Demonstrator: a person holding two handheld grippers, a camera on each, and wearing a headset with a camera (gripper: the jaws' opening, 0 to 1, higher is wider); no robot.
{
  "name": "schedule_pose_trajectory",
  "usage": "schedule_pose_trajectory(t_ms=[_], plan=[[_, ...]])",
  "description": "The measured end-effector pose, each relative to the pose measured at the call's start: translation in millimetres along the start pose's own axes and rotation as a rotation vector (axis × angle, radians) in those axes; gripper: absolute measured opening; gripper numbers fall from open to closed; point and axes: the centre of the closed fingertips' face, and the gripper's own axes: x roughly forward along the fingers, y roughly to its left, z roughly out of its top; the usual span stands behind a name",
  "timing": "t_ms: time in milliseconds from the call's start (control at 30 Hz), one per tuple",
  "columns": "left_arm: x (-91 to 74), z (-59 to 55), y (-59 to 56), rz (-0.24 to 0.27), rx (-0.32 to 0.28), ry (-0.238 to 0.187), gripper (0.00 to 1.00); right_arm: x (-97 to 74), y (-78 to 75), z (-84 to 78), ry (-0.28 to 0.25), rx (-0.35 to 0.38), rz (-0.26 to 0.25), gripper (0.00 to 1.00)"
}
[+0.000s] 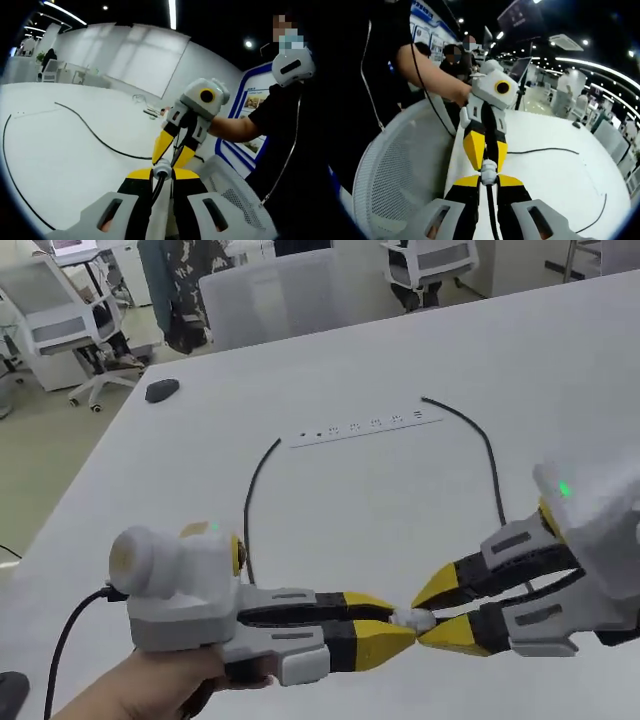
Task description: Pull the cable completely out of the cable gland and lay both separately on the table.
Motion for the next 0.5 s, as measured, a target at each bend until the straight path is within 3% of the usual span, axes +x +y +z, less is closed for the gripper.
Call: schedule_pose_trajectory(t_ms=[67, 133, 200, 267, 333, 367, 400, 433, 500], plan=[[-0.6, 2.0, 2.7, 0.008, -0.038, -0.012, 0.14, 1.1, -2.4, 0.1, 0.014, -0.07, -0.036, 0.06], [-0.5, 0.7, 2.1, 0.005, -0.028, -0.006, 0.14, 2.6, -0.5, -1.4, 0.022, -0.052, -0.029, 0.06], [-1.2, -0.7, 2.8, 0.003, 0.048, 0.013, 0.14, 2.6, -1.8, -2.6, 0.019, -0.053, -0.025, 0.07], [-0.6, 1.3, -0.3, 0.008, 0.088, -0.002, 0.14, 0.5, -3.1, -2.0, -0.006, 0.004, -0.017, 0.07], [-2.2, 3.4, -3.6, -0.002, 0.116, -0.006, 0.14, -2.7, -3.4, 3.1, -0.071, 0.17, 0.015, 0.08], [-2.4, 4.1, -4.2, 0.001, 0.139, -0.008, 0.14, -6.1, -1.8, 3.9, -0.097, 0.314, 0.059, 0.11], [-3.6, 3.9, -5.1, 0.003, 0.176, 0.001, 0.14, -7.6, -2.9, 4.4, -0.124, 0.378, 0.079, 0.16], [-4.1, 4.1, -6.9, -0.002, 0.171, 0.001, 0.14, -9.2, -5.4, 2.4, -0.138, 0.432, 0.094, 0.21], [-5.0, 7.2, -9.3, -0.007, 0.212, -0.007, 0.14, -11.6, -7.4, -0.6, -0.166, 0.472, 0.117, 0.18]])
